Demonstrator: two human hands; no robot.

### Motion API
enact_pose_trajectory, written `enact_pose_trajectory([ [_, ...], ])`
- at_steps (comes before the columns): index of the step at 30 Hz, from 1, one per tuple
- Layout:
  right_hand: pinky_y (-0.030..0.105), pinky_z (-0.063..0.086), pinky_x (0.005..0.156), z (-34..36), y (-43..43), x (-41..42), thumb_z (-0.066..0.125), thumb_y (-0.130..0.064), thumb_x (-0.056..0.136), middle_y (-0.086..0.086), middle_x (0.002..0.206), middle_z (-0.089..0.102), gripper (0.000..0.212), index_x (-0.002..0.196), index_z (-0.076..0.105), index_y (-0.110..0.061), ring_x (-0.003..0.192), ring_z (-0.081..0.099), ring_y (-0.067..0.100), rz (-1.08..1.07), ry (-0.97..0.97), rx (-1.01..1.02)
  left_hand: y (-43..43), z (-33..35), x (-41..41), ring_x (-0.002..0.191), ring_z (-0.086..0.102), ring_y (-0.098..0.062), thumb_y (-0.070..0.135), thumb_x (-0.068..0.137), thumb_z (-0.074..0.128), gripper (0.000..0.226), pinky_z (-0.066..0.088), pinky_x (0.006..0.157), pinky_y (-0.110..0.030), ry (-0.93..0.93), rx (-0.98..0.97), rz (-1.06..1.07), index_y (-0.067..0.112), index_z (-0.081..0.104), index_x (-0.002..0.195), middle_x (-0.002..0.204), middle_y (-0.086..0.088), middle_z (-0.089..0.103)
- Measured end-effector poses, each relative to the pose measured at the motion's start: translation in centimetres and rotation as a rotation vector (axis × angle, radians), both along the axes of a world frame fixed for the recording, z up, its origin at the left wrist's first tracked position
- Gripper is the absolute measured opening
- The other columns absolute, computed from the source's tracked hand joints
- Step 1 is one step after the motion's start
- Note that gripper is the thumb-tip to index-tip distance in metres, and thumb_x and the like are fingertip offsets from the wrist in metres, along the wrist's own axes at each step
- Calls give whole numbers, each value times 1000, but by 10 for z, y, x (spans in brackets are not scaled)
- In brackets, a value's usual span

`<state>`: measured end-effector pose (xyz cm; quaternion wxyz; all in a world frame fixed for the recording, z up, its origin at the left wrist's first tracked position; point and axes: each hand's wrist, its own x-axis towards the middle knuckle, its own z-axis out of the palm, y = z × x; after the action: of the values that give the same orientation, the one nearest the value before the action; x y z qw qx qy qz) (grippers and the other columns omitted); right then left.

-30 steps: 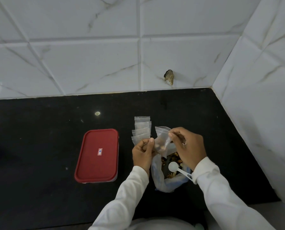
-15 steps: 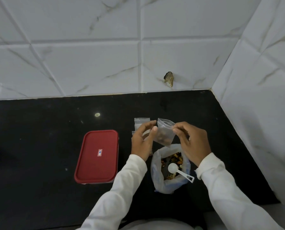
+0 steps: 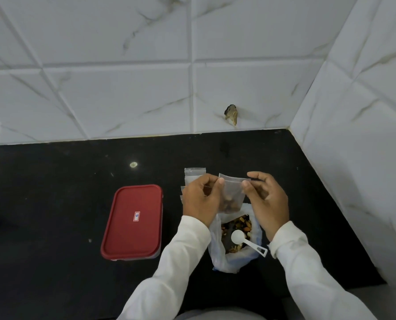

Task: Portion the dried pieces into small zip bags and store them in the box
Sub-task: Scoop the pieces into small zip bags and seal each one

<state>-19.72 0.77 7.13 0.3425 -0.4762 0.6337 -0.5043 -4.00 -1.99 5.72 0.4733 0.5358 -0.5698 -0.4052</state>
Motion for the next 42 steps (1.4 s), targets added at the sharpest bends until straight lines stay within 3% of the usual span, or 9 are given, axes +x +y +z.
enact_pose_trajectory([
  [4, 25, 56, 75, 2, 5, 7, 66, -29, 90, -7, 91, 73, 10, 97, 69, -23, 89, 69, 7, 54, -206, 144, 5, 2, -6, 80, 67, -20, 19, 97, 62, 17, 57, 77, -27, 158, 96, 47, 11, 71, 86, 79, -3, 69],
  [7, 35, 58, 81, 3, 5, 8, 65, -27, 91, -1, 91, 74, 11, 94, 70, -18, 90, 71, 14, 43, -298, 178, 10, 3, -9, 78, 68, -14, 21, 96, 64, 15, 58, 77, -28, 193, 98, 42, 11, 72, 87, 79, 1, 71],
  [11, 41, 57, 84, 2, 7, 12, 64, -28, 91, -1, 89, 73, 11, 92, 71, -21, 87, 70, 13, 40, -264, 174, 10, 3, -14, 86, 70, -12, 29, 91, 70, 8, 59, 81, -31, 169, 187, -10, 21, 73, 91, 86, 4, 74],
  [18, 35, 57, 80, -2, 9, 20, 65, -32, 90, -6, 89, 71, 10, 90, 71, -24, 89, 67, 13, -36, -269, 146, 13, 3, -16, 84, 70, -8, 24, 90, 72, 3, 58, 77, -25, 226, 232, 16, 21, 73, 90, 85, 6, 74],
  [25, 28, 52, 73, -3, 10, 25, 64, -30, 90, -11, 86, 69, 9, 89, 71, -24, 89, 64, 10, -105, -288, 174, 17, 3, -19, 87, 69, -10, 26, 90, 71, 2, 57, 79, -26, 144, 191, 46, 26, 71, 88, 86, 7, 73],
  [30, 28, 54, 71, -3, 11, 30, 63, -30, 91, -8, 88, 70, 10, 90, 71, -23, 88, 66, 9, -98, -306, 184, 22, 7, -23, 82, 70, -6, 23, 88, 73, 5, 53, 66, -13, 194, 207, 66, 19, 73, 92, 87, 4, 74],
  [34, 17, 48, 63, 0, 14, 31, 63, -29, 91, -9, 87, 71, 11, 91, 71, -22, 82, 66, 3, -78, -323, 182, 24, 12, -24, 77, 69, -3, 20, 88, 73, 2, 49, 58, -7, 227, 238, 85, 19, 72, 88, 84, 6, 73],
  [38, 21, 49, 67, -2, 15, 31, 63, -30, 91, -8, 89, 71, 11, 92, 71, -22, 85, 66, 5, -70, -333, 196, 24, 13, -24, 71, 67, 4, 18, 87, 75, 13, 47, 56, -5, 213, 246, 95, 26, 70, 78, 76, 13, 71],
  [42, 26, 50, 73, -4, 16, 32, 65, -31, 89, -6, 92, 71, 11, 91, 72, -23, 92, 65, 10, -84, -337, 203, 21, 9, -23, 80, 68, -5, 22, 86, 75, 9, 50, 63, -11, 167, 252, 116, 27, 71, 80, 82, 9, 73],
])
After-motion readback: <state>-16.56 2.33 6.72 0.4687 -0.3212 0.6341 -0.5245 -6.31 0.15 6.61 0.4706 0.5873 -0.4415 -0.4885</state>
